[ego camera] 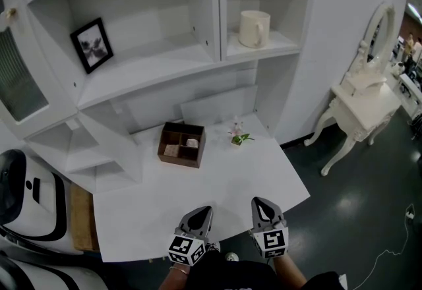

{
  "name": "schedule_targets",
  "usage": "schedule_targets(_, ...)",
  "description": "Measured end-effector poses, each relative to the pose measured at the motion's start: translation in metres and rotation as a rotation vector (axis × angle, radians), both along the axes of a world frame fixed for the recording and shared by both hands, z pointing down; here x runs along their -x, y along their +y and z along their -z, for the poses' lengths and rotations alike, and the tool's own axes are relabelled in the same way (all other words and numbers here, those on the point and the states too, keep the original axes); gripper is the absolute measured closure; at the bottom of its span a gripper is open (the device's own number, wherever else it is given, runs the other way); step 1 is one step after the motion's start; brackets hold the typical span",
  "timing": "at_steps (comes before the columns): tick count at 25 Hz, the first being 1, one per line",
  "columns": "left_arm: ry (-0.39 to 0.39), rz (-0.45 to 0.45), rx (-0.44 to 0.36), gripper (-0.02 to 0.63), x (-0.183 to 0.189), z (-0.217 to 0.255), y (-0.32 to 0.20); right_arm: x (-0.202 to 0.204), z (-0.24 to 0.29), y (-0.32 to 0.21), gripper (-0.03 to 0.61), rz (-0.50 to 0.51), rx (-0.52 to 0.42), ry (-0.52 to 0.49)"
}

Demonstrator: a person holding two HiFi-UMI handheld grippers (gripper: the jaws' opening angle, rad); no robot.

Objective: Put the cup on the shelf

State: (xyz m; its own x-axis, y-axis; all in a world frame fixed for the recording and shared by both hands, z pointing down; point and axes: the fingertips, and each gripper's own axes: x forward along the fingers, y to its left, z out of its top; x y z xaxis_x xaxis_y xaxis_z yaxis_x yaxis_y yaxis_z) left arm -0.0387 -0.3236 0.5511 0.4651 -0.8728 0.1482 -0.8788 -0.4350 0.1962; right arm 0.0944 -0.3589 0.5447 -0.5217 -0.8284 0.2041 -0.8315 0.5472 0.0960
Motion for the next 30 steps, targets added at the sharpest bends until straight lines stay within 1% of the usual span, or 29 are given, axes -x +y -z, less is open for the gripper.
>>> schedule_targets(5, 0.031, -0.001, 0.0, 0.612, 0.003, -0.001, -0.002, 0.002, 0.0, -0.004, 0.571, 0.002, -0.001, 0.017)
schedule_targets(11, 0.043, 0.011, 0.005, 0.611, 0.01, -0.001, -0.007, 0.005, 0.0, -0.006, 0.571, -0.008, 0.007, 0.029)
schedule_targets(21, 0.02, -0.002, 0.021, 0.611, 0.014, -0.007, -0.01, 0.011, -0.002, -0.01, 0.571, -0.004, 0.004, 0.041)
schedule_targets(30, 0.024, 0.022, 0.012, 0.611, 0.025, -0.004, -0.017, 0.016, -0.003, -0.016, 0.571, -0.001, 0.004, 0.052)
